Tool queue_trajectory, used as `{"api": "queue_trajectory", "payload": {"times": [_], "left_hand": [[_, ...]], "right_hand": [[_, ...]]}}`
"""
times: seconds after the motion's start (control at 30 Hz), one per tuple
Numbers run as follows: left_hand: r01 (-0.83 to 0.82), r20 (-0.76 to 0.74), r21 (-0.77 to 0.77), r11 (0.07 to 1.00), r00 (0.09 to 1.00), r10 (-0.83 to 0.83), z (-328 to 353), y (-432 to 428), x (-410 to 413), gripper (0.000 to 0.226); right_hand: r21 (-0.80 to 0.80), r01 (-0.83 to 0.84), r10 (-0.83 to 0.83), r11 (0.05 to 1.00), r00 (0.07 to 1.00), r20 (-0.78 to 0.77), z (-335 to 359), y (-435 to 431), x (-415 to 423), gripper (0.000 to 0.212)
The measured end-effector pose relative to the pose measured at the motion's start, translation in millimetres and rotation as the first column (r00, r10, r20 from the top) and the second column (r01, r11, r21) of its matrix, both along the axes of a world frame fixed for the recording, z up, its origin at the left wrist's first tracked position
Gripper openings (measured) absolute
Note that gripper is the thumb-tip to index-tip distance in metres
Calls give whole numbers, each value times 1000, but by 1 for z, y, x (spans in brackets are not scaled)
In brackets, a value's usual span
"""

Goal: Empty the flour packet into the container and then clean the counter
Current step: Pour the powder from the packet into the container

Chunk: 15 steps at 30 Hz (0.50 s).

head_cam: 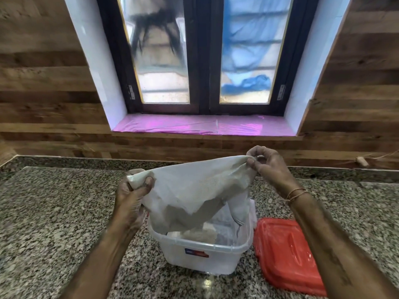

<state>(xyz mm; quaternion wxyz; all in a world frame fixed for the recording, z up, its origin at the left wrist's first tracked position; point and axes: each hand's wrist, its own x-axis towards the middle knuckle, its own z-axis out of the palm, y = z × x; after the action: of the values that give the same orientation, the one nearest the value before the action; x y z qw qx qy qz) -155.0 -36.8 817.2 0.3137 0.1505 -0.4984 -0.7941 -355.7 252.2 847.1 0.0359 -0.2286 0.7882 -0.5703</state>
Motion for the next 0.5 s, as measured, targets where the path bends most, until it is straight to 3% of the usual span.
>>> {"api": "queue_trajectory", "payload": {"times": [0.1,0.27,0.5], "left_hand": [[-15,9,-42,999,1000,15,4,-2,1,31],[-37,0,-95,995,999,37,13,-7,1,34],[-87,18,-129,988,996,90,18,-15,-2,22]], "right_hand": [[186,55,-19,981,982,-190,9,-3,-4,13],[369,201,-41,908,916,-399,17,-9,-4,16],[359,224,-6,906,855,-518,34,-16,6,21]]}}
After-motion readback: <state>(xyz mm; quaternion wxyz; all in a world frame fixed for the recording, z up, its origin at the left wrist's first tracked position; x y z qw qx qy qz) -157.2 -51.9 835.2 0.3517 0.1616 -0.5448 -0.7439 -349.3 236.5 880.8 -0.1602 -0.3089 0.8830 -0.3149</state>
